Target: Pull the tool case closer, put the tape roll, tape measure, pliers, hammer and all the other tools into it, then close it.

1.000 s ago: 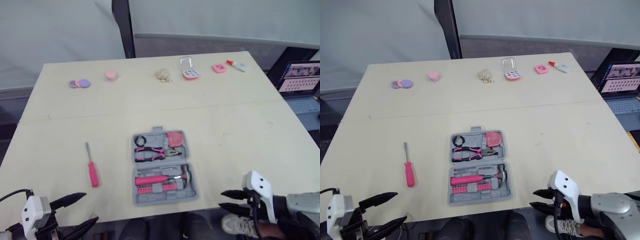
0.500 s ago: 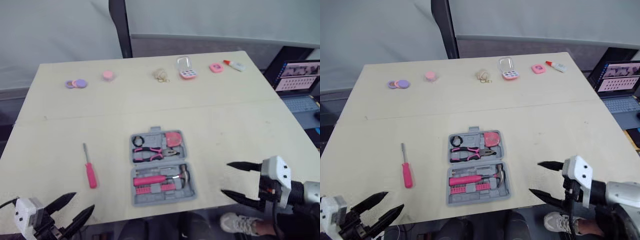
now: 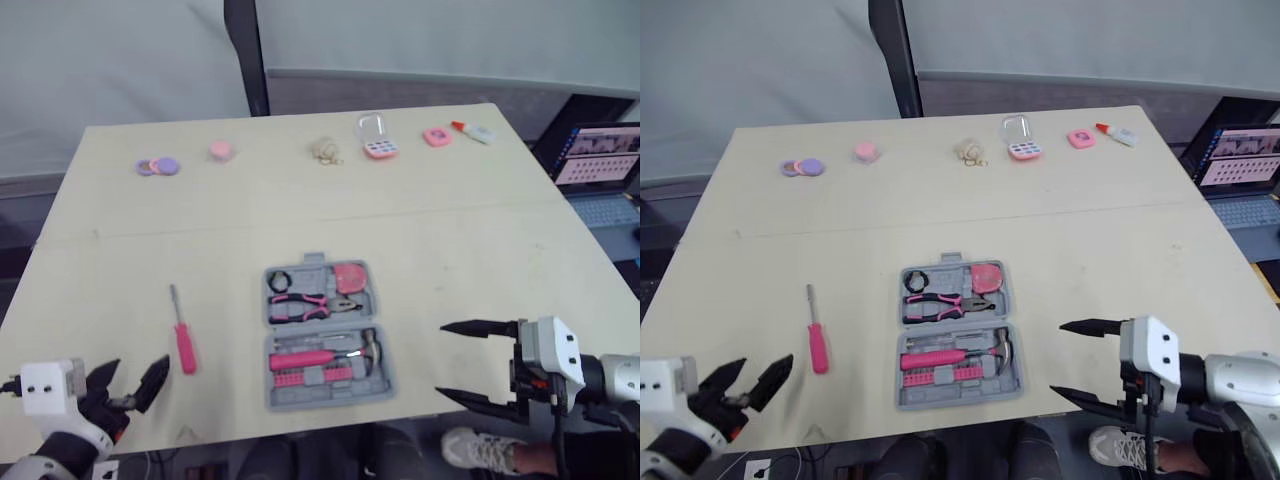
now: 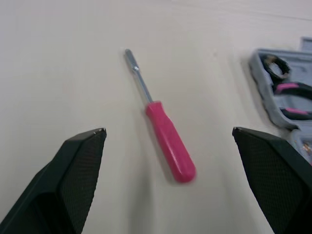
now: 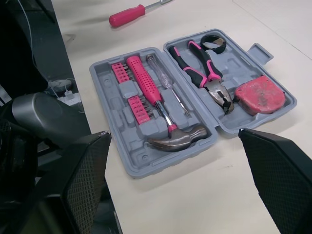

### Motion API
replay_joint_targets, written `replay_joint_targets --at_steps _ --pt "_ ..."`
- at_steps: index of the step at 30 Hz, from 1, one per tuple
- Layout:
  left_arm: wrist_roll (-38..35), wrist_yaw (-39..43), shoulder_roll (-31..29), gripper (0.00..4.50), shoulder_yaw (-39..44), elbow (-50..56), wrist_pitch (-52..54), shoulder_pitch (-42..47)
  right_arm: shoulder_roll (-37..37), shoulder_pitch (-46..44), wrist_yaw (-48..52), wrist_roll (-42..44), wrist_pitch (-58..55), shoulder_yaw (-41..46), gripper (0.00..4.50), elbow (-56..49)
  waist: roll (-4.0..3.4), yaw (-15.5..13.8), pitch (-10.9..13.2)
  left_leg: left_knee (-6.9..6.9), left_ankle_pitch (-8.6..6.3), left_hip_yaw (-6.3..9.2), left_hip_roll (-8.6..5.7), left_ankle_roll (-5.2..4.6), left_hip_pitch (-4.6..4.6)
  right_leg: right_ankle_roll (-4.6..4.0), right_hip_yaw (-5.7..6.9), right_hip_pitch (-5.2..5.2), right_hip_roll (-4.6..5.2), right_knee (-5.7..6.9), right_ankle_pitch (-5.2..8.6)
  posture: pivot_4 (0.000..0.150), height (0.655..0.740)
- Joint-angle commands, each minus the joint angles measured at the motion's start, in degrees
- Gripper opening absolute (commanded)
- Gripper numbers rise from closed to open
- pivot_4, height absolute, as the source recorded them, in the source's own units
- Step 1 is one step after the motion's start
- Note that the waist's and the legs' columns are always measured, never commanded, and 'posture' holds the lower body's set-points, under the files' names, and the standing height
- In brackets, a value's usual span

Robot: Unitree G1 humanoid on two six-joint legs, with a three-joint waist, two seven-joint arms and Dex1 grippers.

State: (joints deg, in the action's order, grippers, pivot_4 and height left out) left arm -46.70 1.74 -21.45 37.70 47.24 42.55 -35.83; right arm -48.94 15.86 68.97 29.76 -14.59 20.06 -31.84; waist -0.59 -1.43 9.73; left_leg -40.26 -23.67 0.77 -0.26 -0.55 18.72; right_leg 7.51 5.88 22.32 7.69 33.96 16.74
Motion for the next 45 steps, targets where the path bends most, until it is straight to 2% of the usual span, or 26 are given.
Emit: replay_joint_targets --at_steps 1,9,12,17,25,35,45 --pt "1.27 -8.53 -0.61 4.50 -0.25 2.62 5.05 3.29 -0.68 -1.04 0.35 1.10 0.50 -0.83 4.44 -0.49 0.00 0.03 0.00 0.00 0.00 0.00 -0.03 0.00 -0.01 0.00 0.00 -0.02 -0.01 0.01 0.00 0.150 0.7400" --pt "-3.48 -19.05 -1.10 4.50 0.08 0.04 18.74 13.40 -2.14 -3.23 0.34 0.85 0.16 -1.53 4.44 0.32 0.00 -0.07 0.00 0.04 -0.01 -0.01 -0.03 0.04 -0.32 0.01 -0.01 -0.31 -0.04 0.05 0.00 0.150 0.7400" --pt "-5.09 -22.86 0.82 4.50 -0.62 -1.83 22.42 18.47 -2.49 -3.15 0.09 0.69 -0.08 -1.32 4.44 0.07 0.00 -0.15 0.00 0.05 -0.02 0.08 -0.03 0.07 -0.45 0.00 0.03 -0.53 -0.03 -0.08 0.00 0.150 0.7400" --pt "-4.05 -27.79 3.70 4.50 -3.65 -3.84 28.10 26.81 -2.47 -2.21 -0.94 0.40 -0.34 -0.34 4.44 -0.89 0.00 -0.07 0.00 0.06 -0.03 0.14 -0.06 0.08 -0.52 0.04 0.01 -0.68 -0.03 -0.07 -0.02 0.150 0.7400" --pt "2.06 -33.36 9.08 4.50 -6.14 -4.94 37.39 33.56 -3.49 -1.62 -1.83 0.84 -0.96 1.62 4.44 -2.13 0.00 -0.05 0.00 0.06 -0.03 0.11 -0.10 0.14 -0.55 0.08 0.03 -0.69 -0.12 -0.08 -0.04 0.150 0.7400" --pt "14.16 -32.72 13.22 4.50 -8.03 -10.08 41.82 40.30 -2.88 -0.57 -3.50 0.53 -1.84 2.32 4.44 -3.21 0.02 -0.22 0.01 0.06 -0.01 0.10 -0.14 0.19 -0.54 0.12 0.03 -0.69 -0.12 -0.09 -0.06 0.150 0.7400" --pt "22.37 -26.46 13.32 4.50 -11.54 -13.90 41.54 43.05 -2.26 1.75 -6.42 1.15 -2.54 3.44 4.44 -5.88 0.03 -0.25 0.02 0.06 -0.01 0.11 -0.12 0.24 -0.54 0.14 0.04 -0.69 -0.12 -0.10 -0.07 0.150 0.7400"
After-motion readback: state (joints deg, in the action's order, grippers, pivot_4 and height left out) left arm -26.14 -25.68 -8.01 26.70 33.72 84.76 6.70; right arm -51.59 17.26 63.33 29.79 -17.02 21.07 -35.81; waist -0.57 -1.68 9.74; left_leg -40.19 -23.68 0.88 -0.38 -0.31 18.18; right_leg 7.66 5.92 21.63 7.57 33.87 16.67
